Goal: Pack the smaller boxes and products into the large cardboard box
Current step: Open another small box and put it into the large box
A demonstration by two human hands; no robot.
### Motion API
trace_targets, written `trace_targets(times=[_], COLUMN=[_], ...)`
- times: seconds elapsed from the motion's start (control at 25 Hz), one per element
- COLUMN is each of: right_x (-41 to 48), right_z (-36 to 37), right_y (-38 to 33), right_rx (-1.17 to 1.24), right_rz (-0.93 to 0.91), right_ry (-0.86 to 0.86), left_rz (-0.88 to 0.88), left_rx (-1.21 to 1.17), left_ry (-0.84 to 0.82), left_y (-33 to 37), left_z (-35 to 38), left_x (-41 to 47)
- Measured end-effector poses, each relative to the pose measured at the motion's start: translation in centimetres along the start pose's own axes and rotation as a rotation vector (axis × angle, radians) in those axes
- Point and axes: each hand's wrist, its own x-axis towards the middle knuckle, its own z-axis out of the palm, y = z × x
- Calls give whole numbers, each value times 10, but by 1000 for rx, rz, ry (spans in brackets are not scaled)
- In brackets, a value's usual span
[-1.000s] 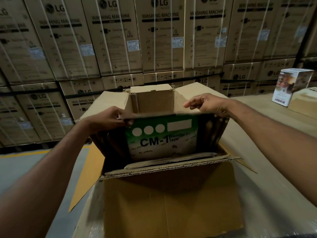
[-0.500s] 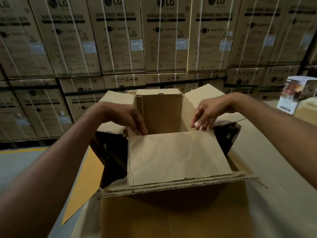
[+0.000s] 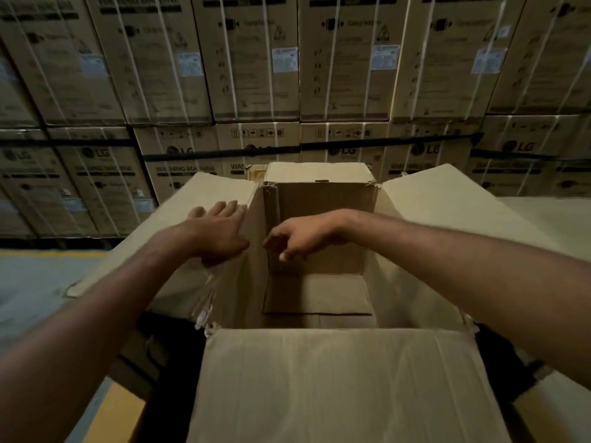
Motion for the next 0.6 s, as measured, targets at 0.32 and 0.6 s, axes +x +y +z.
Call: trace_targets(times=[0.32,0.6], right_x=[35,-9], right_z=[34,-49], right_y=[-8,91], right_rx=[-485,-1011], right_rz=[-158,665], right_ry=[-34,253], left_rz=[15,55], left_rx=[76,196], left_ry=[-192,-83], left_y=[-20,16], left_z=[-22,1], left_x=[7,28])
